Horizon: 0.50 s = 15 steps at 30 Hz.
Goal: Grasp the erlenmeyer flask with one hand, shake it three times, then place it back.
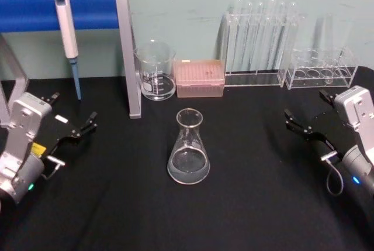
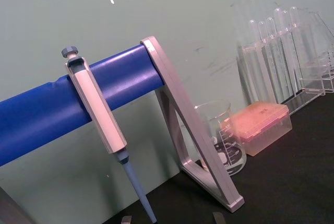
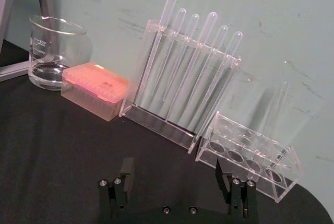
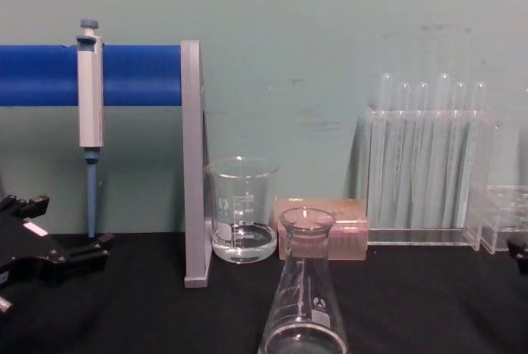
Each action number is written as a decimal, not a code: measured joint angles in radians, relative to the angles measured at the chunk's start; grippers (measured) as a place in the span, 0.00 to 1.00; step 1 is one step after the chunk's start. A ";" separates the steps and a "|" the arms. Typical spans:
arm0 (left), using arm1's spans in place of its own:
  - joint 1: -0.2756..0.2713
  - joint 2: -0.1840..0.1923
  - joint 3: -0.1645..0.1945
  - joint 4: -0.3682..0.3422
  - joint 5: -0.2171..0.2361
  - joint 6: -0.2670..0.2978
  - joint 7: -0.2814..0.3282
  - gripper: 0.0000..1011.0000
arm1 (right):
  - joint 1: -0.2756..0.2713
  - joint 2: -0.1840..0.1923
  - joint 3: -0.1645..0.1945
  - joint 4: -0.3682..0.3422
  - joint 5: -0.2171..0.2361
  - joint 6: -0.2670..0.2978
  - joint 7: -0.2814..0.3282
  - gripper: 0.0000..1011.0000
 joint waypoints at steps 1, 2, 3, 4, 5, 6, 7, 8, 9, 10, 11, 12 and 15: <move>0.000 0.000 0.000 0.000 0.000 0.000 0.000 0.99 | 0.000 0.000 0.000 0.000 0.000 0.000 0.000 0.99; 0.000 0.000 0.000 0.000 0.000 0.000 0.000 0.99 | 0.000 0.000 0.000 0.000 0.000 0.000 0.000 0.99; 0.000 0.000 0.000 0.000 0.000 0.000 0.000 0.99 | 0.000 0.000 0.000 0.000 0.000 0.000 0.000 0.99; 0.000 0.000 0.000 0.000 0.000 0.000 0.000 0.99 | 0.000 0.000 0.000 0.000 0.000 0.000 0.000 0.99; 0.000 0.000 0.000 0.000 0.000 0.000 0.000 0.99 | 0.000 0.000 0.000 0.000 0.000 0.000 0.000 0.99; 0.000 0.000 0.000 0.000 0.000 0.000 0.000 0.99 | 0.000 0.000 0.000 0.000 0.000 0.000 0.000 0.99; 0.000 0.000 0.000 0.000 0.000 0.000 0.000 0.99 | 0.000 0.000 0.000 0.000 0.000 0.000 0.000 0.99; 0.000 0.000 0.000 0.000 0.000 0.000 0.000 0.99 | 0.000 0.000 0.000 0.000 0.000 0.000 0.000 0.99; 0.000 0.000 0.000 0.000 0.000 0.000 0.000 0.99 | 0.000 0.000 0.000 0.000 0.000 0.000 0.000 0.99; 0.000 0.000 0.000 0.000 0.000 0.000 0.000 0.99 | 0.000 0.000 0.000 0.000 0.000 0.000 0.000 0.99; 0.000 0.000 0.000 0.000 0.000 0.000 0.000 0.99 | 0.000 0.000 0.000 0.000 0.000 0.000 0.000 0.99; 0.000 0.000 0.000 0.000 0.000 0.000 0.000 0.99 | 0.000 0.000 0.000 0.000 0.000 0.000 0.000 0.99; 0.000 0.000 0.000 0.000 0.000 0.000 0.000 0.99 | 0.000 0.000 0.000 0.000 0.000 0.000 0.000 0.99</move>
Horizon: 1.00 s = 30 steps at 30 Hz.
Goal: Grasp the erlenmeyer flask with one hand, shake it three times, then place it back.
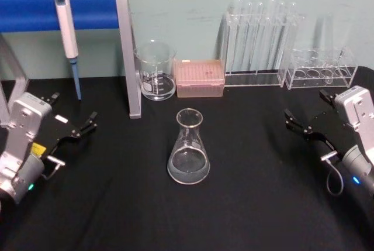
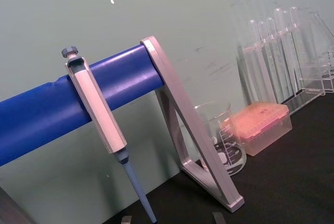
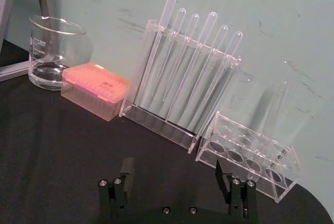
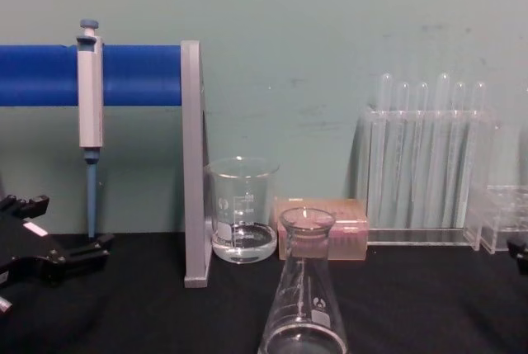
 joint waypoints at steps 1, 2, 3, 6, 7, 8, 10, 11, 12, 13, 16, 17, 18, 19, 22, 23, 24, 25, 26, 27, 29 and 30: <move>0.000 0.000 0.000 0.000 0.000 0.000 0.000 0.99 | 0.000 0.000 0.000 0.000 0.000 0.000 0.000 0.99; 0.000 0.000 0.000 0.000 0.000 0.000 0.000 0.99 | 0.000 0.000 0.000 0.000 0.000 0.000 0.000 0.99; 0.000 0.000 0.000 0.000 0.000 0.000 0.000 0.99 | 0.000 0.000 0.000 0.000 0.000 0.000 0.000 0.99; 0.000 0.000 0.000 0.000 0.000 0.000 0.000 0.99 | -0.001 -0.001 0.003 0.000 0.000 -0.001 0.003 0.99; 0.000 0.000 0.000 0.000 0.000 0.000 0.000 0.99 | -0.002 -0.002 0.005 0.000 0.000 -0.001 0.007 0.99; 0.000 0.000 0.000 0.000 0.000 0.000 0.000 0.99 | -0.005 -0.003 0.010 -0.003 0.003 -0.001 0.016 0.99; 0.000 0.000 0.000 0.000 0.000 0.000 0.000 0.99 | -0.010 -0.004 0.019 -0.013 0.017 0.002 0.035 0.99; 0.000 0.000 0.000 0.000 0.000 0.000 0.000 0.99 | -0.010 -0.004 0.019 -0.013 0.017 0.002 0.035 0.99; 0.000 0.000 0.000 0.000 0.000 0.000 0.000 0.99 | -0.014 -0.004 0.027 -0.022 0.031 0.007 0.052 0.99; 0.000 0.000 0.000 0.000 0.000 0.000 0.000 0.99 | -0.015 -0.004 0.030 -0.027 0.041 0.011 0.062 0.99; 0.000 0.000 0.000 0.000 0.000 0.000 0.000 0.99 | -0.021 -0.003 0.044 -0.049 0.086 0.030 0.113 0.99; 0.000 0.000 0.000 0.000 0.000 0.000 0.000 0.99 | -0.025 -0.002 0.053 -0.063 0.116 0.044 0.144 0.99; 0.000 0.000 0.000 0.000 0.000 0.000 0.000 0.99 | -0.025 -0.002 0.053 -0.063 0.116 0.044 0.144 0.99; 0.000 0.000 0.000 0.000 0.000 0.000 0.000 0.99 | -0.028 -0.001 0.061 -0.077 0.146 0.056 0.178 0.99; 0.000 0.000 0.000 0.000 0.000 0.000 0.000 0.99 | -0.035 0.000 0.073 -0.103 0.205 0.083 0.243 0.99; 0.000 0.000 0.000 0.000 0.000 0.000 0.000 0.99 | -0.036 0.000 0.076 -0.111 0.218 0.089 0.259 0.99; 0.000 0.000 0.000 0.000 0.000 0.000 0.000 0.99 | -0.038 0.000 0.077 -0.118 0.230 0.095 0.274 0.99; 0.000 0.000 0.000 0.000 0.000 0.000 0.000 0.99 | -0.040 0.001 0.080 -0.130 0.252 0.107 0.304 0.99; 0.000 0.000 0.000 0.000 0.000 0.000 0.000 0.99 | -0.041 0.001 0.081 -0.136 0.260 0.112 0.320 0.99; 0.000 0.000 0.000 0.000 0.000 0.000 0.000 0.99 | -0.041 0.002 0.081 -0.142 0.268 0.116 0.334 0.99; 0.000 0.000 0.000 0.000 0.000 0.000 0.000 0.99 | -0.042 0.002 0.079 -0.156 0.285 0.127 0.372 0.99; 0.000 0.000 0.000 0.000 0.000 0.000 0.000 0.99 | -0.042 0.002 0.078 -0.161 0.290 0.131 0.386 0.99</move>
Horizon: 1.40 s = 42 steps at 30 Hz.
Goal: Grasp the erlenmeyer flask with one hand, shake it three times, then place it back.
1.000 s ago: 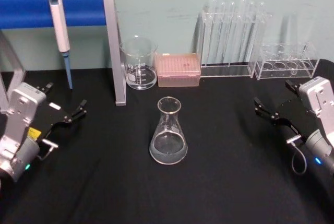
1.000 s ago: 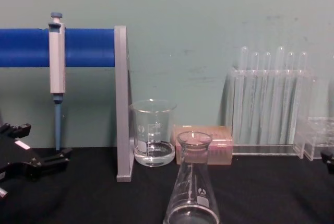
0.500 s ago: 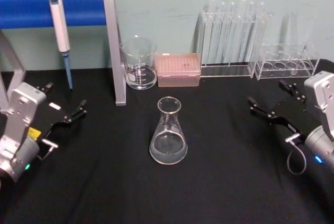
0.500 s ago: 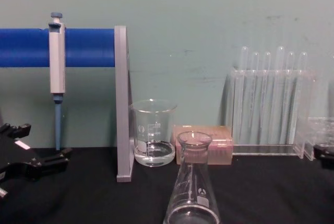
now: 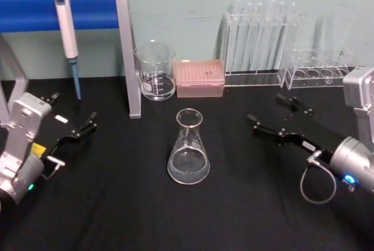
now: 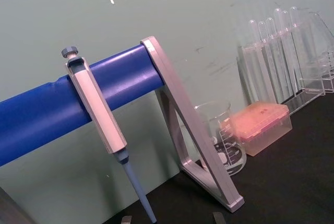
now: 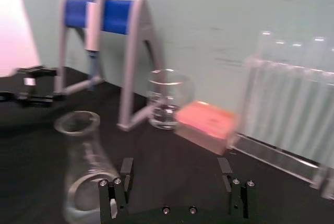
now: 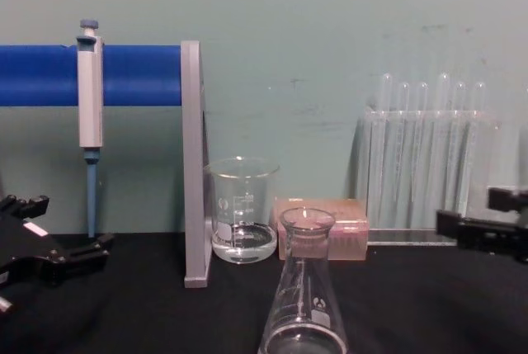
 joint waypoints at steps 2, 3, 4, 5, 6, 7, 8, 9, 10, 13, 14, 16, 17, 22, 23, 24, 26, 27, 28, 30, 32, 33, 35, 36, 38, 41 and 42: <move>0.000 0.000 0.000 0.000 0.000 0.000 0.000 0.99 | 0.002 -0.002 -0.005 -0.008 0.011 0.009 0.032 0.99; 0.000 0.000 0.000 0.000 0.000 0.000 0.000 0.99 | 0.002 -0.004 -0.007 -0.010 0.013 0.012 0.042 0.99; 0.000 0.000 0.000 0.000 0.000 0.000 0.000 0.99 | 0.005 -0.007 -0.012 -0.013 0.014 0.018 0.060 0.99; 0.000 0.000 0.000 0.000 0.000 0.000 0.000 0.99 | 0.006 -0.009 -0.014 -0.015 0.014 0.020 0.068 0.99; 0.000 0.000 0.000 0.000 0.000 0.000 0.000 0.99 | 0.007 -0.011 -0.016 -0.016 0.015 0.023 0.074 0.99; 0.000 0.000 0.000 0.000 0.000 0.000 0.000 0.99 | 0.010 -0.017 -0.023 -0.018 0.015 0.028 0.087 0.99; 0.000 0.000 0.000 0.000 0.000 0.000 0.000 0.99 | 0.011 -0.019 -0.026 -0.019 0.015 0.031 0.093 0.99; 0.000 0.000 0.000 0.000 0.000 0.000 0.000 0.99 | 0.011 -0.022 -0.028 -0.020 0.015 0.033 0.099 0.99; 0.000 0.000 0.000 0.000 0.000 0.000 0.000 0.99 | 0.012 -0.024 -0.031 -0.021 0.014 0.036 0.105 0.99; 0.000 0.000 0.000 0.000 0.000 0.000 0.000 0.99 | 0.016 -0.033 -0.045 -0.021 0.009 0.046 0.126 0.99; 0.000 0.000 0.000 0.000 0.000 0.000 0.000 0.99 | 0.018 -0.037 -0.053 -0.021 0.004 0.050 0.136 0.99; 0.000 0.000 0.000 0.000 0.000 0.000 0.000 0.99 | 0.021 -0.042 -0.060 -0.019 0.000 0.054 0.143 0.99; 0.000 0.000 0.000 0.000 0.000 0.000 0.000 0.99 | 0.024 -0.046 -0.067 -0.015 -0.004 0.057 0.150 0.99; 0.000 0.000 0.000 0.000 0.000 0.000 0.000 0.99 | 0.038 -0.062 -0.083 0.001 -0.015 0.059 0.163 0.99; 0.000 0.000 0.000 0.000 0.000 0.000 0.000 0.99 | 0.044 -0.068 -0.088 0.010 -0.019 0.058 0.165 0.99; 0.000 0.000 0.000 0.000 0.000 0.000 0.000 0.99 | 0.048 -0.073 -0.091 0.014 -0.022 0.057 0.166 0.99; 0.000 0.000 0.000 0.000 0.000 0.000 0.000 0.99 | 0.056 -0.080 -0.096 0.024 -0.028 0.055 0.166 0.99; 0.000 0.000 0.000 0.000 0.000 0.000 0.000 0.99 | 0.066 -0.088 -0.103 0.034 -0.038 0.051 0.167 0.99; 0.000 0.000 0.000 0.000 0.000 0.000 0.000 0.99 | 0.076 -0.097 -0.109 0.047 -0.048 0.045 0.167 0.99; 0.000 0.000 0.000 0.000 0.000 0.000 0.000 0.99 | 0.086 -0.106 -0.115 0.061 -0.058 0.040 0.169 0.99; 0.000 0.000 0.000 0.000 0.000 0.000 0.000 0.99 | 0.101 -0.119 -0.125 0.079 -0.072 0.032 0.171 0.99; 0.000 0.000 0.000 0.000 0.000 0.000 0.000 0.99 | 0.101 -0.119 -0.125 0.079 -0.072 0.032 0.171 0.99; 0.000 0.000 0.000 0.000 0.000 0.000 0.000 0.99 | 0.114 -0.131 -0.135 0.096 -0.088 0.024 0.175 0.99; 0.000 0.000 0.000 0.000 0.000 0.000 0.000 0.99 | 0.122 -0.138 -0.141 0.107 -0.097 0.019 0.179 0.99; 0.000 0.000 0.000 0.000 0.000 0.000 0.000 0.99 | 0.130 -0.146 -0.146 0.117 -0.106 0.012 0.181 0.99; 0.000 0.000 0.000 0.000 0.000 0.000 0.000 0.99 | 0.144 -0.161 -0.154 0.139 -0.121 0.002 0.186 0.99; 0.000 0.000 0.000 0.000 0.000 0.000 0.000 0.99 | 0.147 -0.165 -0.155 0.144 -0.125 0.000 0.187 0.99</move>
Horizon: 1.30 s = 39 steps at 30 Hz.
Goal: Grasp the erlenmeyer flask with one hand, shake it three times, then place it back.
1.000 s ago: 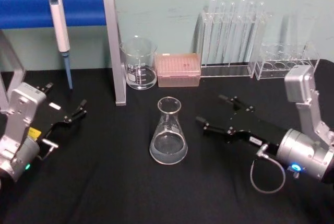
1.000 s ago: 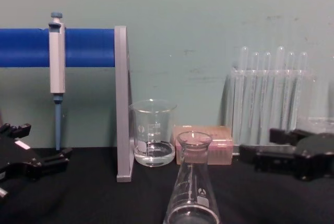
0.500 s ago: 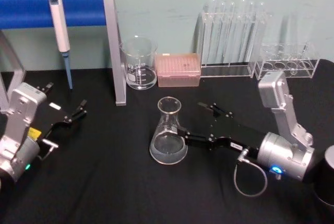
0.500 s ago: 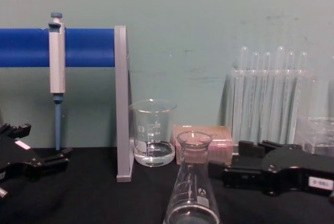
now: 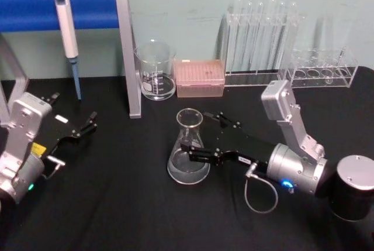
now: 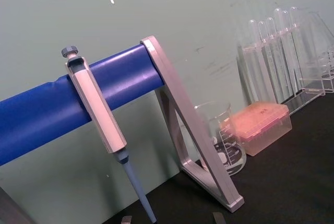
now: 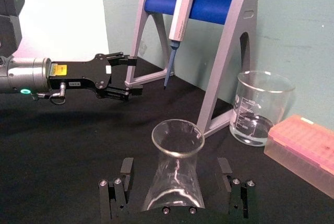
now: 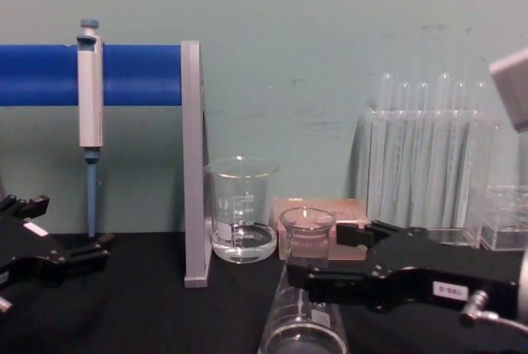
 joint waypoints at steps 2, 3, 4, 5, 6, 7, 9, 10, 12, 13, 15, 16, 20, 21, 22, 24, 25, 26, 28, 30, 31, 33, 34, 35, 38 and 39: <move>0.000 0.000 0.000 0.000 0.000 0.000 0.000 0.99 | 0.011 -0.013 -0.005 0.017 -0.010 -0.008 0.002 0.99; 0.000 0.000 0.000 0.000 0.000 0.000 0.000 0.99 | 0.018 -0.021 -0.007 0.030 -0.016 -0.012 0.003 0.99; 0.000 0.000 0.000 0.000 0.000 0.000 0.000 0.99 | 0.022 -0.025 -0.008 0.036 -0.020 -0.014 0.003 0.99; 0.000 0.000 0.000 0.000 0.000 0.000 0.000 0.99 | 0.025 -0.029 -0.009 0.041 -0.022 -0.016 0.003 0.99; 0.000 0.000 0.000 0.000 0.000 0.000 0.000 0.99 | 0.028 -0.033 -0.010 0.046 -0.025 -0.018 0.003 0.99; 0.000 0.000 0.000 0.000 0.000 0.000 0.000 0.99 | 0.034 -0.041 -0.011 0.058 -0.030 -0.021 0.003 0.99; 0.000 0.000 0.000 0.000 0.000 0.000 0.000 0.99 | 0.040 -0.048 -0.013 0.069 -0.034 -0.023 0.003 0.99; 0.000 0.000 0.000 0.000 0.000 0.000 0.000 0.99 | 0.043 -0.052 -0.013 0.074 -0.037 -0.024 0.003 0.99; 0.000 0.000 0.000 0.000 0.000 0.000 0.000 0.99 | 0.051 -0.063 -0.015 0.089 -0.041 -0.026 0.006 0.99; 0.000 0.000 0.000 0.000 0.000 0.000 0.000 0.99 | 0.053 -0.066 -0.016 0.093 -0.043 -0.027 0.006 0.99; 0.000 0.000 0.000 0.000 0.000 0.000 0.000 0.99 | 0.059 -0.074 -0.017 0.107 -0.046 -0.029 0.008 0.99; 0.000 0.000 0.000 0.000 0.000 0.000 0.000 0.99 | 0.062 -0.078 -0.018 0.112 -0.047 -0.030 0.009 0.99; 0.000 0.000 0.000 0.000 0.000 0.000 0.000 0.99 | 0.072 -0.094 -0.020 0.131 -0.053 -0.034 0.011 0.99; 0.000 0.000 0.000 0.000 0.000 0.000 0.000 0.99 | 0.072 -0.094 -0.020 0.131 -0.053 -0.034 0.011 0.99; 0.000 0.000 0.000 0.000 0.000 0.000 0.000 0.99 | 0.074 -0.098 -0.020 0.135 -0.055 -0.035 0.011 0.99; 0.000 0.000 0.000 0.000 0.000 0.000 0.000 0.99 | 0.076 -0.103 -0.020 0.140 -0.058 -0.037 0.011 0.99; 0.000 0.000 0.000 0.000 0.000 0.000 0.000 0.99 | 0.076 -0.105 -0.020 0.141 -0.059 -0.037 0.010 0.99; 0.000 0.000 0.000 0.000 0.000 0.000 0.000 0.99 | 0.076 -0.106 -0.020 0.142 -0.061 -0.037 0.009 0.99; 0.000 0.000 0.000 0.000 0.000 0.000 0.000 0.99 | 0.076 -0.109 -0.020 0.142 -0.068 -0.037 0.002 0.99; 0.000 0.000 0.000 0.000 0.000 0.000 0.000 0.99 | 0.076 -0.109 -0.019 0.142 -0.069 -0.037 0.001 0.99; 0.000 0.000 0.000 0.000 0.000 0.000 0.000 0.99 | 0.076 -0.109 -0.019 0.142 -0.069 -0.037 0.001 0.99; 0.000 0.000 0.000 0.000 0.000 0.000 0.000 0.99 | 0.076 -0.109 -0.019 0.142 -0.069 -0.037 0.001 0.99; 0.000 0.000 0.000 0.000 0.000 0.000 0.000 0.99 | 0.076 -0.109 -0.019 0.142 -0.069 -0.037 0.001 0.99; 0.000 0.000 0.000 0.000 0.000 0.000 0.000 0.99 | 0.076 -0.108 -0.019 0.142 -0.069 -0.037 0.001 0.99; 0.000 0.000 0.000 0.000 0.000 0.000 0.000 0.99 | 0.076 -0.108 -0.018 0.141 -0.068 -0.037 0.002 0.98; 0.000 0.000 0.000 0.000 0.000 0.000 0.000 0.99 | 0.076 -0.108 -0.018 0.141 -0.068 -0.037 0.002 0.98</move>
